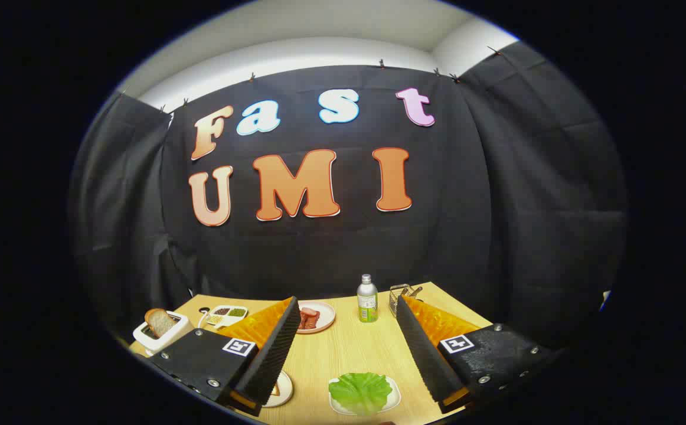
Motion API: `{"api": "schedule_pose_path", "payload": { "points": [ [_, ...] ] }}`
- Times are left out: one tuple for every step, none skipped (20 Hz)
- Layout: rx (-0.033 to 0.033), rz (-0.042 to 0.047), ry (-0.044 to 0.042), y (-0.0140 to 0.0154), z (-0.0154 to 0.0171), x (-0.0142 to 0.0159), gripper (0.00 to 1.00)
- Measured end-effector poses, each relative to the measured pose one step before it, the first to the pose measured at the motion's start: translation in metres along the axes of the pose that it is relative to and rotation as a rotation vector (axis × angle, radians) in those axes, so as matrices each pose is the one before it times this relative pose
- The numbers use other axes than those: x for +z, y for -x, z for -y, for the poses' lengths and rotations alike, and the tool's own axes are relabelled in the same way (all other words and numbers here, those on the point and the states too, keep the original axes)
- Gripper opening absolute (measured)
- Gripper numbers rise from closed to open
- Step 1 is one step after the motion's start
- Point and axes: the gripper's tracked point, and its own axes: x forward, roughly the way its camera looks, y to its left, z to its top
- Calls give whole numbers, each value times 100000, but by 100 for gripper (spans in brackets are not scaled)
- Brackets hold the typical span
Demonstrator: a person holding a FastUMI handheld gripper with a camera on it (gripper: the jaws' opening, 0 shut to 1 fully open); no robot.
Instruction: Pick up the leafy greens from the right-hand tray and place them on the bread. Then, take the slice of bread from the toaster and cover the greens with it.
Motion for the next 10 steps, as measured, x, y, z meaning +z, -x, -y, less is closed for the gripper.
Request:
{"api": "schedule_pose_path", "payload": {
  "points": [
    [971, 439, 1548, 283, -615, 206, 98],
    [251, 279, 1500, 205, -358, 107, 98],
    [-9, 532, 1883, 259, -365, 140, 98],
    [186, 601, 1949, 98, -264, 52, 98],
    [-12, 691, 1158, 168, -345, 165, 98],
    [677, -639, -214, 72, -436, -151, 98],
    [1032, -1297, -1263, 3, -481, -329, 98],
    [236, -1088, -1044, 68, -163, -254, 98],
    [-18, -1128, 897, 77, -125, -286, 98],
    [-290, -1901, 3257, -281, 18, -637, 98]
  ]
}}
